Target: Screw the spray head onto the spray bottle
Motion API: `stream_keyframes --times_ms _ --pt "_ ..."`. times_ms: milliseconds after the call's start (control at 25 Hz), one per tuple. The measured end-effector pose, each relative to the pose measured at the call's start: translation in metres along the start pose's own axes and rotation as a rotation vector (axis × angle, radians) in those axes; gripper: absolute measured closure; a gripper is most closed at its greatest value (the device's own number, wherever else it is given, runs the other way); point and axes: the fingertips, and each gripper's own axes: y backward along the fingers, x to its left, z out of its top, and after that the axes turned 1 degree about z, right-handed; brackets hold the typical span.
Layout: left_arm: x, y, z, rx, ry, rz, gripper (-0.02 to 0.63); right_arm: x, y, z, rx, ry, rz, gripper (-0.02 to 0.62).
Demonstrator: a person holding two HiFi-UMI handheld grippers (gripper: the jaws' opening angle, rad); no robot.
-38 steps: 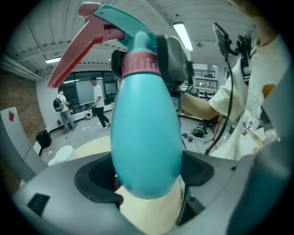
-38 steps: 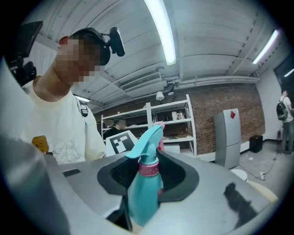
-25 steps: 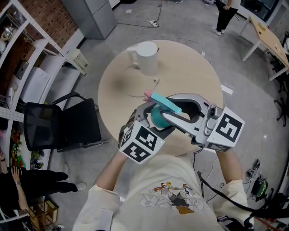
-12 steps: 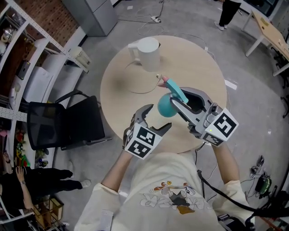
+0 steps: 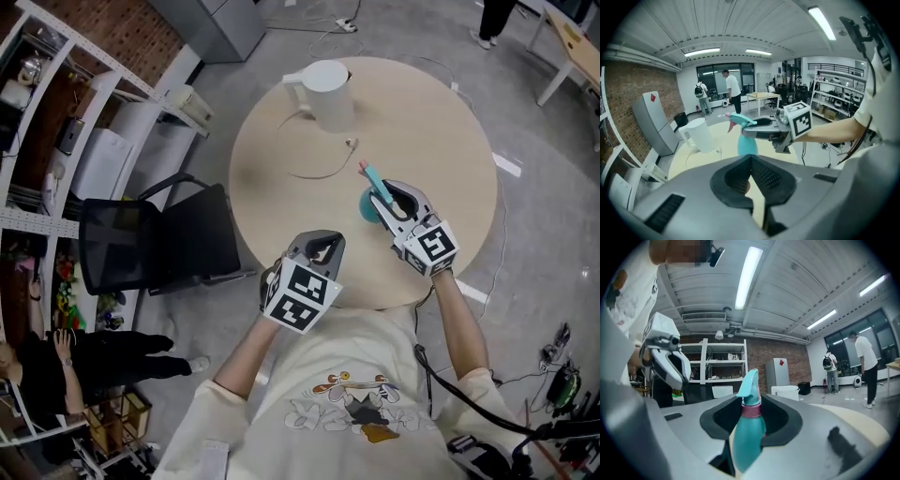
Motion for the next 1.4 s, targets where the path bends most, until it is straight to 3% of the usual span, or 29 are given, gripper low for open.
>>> stream_keyframes --times_ms 240,600,800,1080,1400 --pt "-0.013 -0.012 -0.030 0.081 -0.037 -0.017 0.600 0.003 -0.014 -0.091 0.072 0.030 -0.035 0.468" --pt "-0.038 -0.032 -0.040 0.127 -0.061 -0.095 0.600 -0.001 -0.008 -0.165 0.113 0.053 -0.095 0.468" --pt "-0.047 -0.041 -0.034 0.142 -0.083 -0.120 0.600 -0.007 0.004 -0.179 0.121 0.014 -0.096 0.465" --pt "-0.051 -0.047 -0.031 0.154 -0.078 -0.126 0.600 -0.001 0.013 -0.200 0.202 -0.014 -0.013 0.366" --pt "-0.039 -0.047 -0.032 0.099 0.037 -0.117 0.600 0.004 0.055 -0.198 0.338 0.033 0.032 0.345"
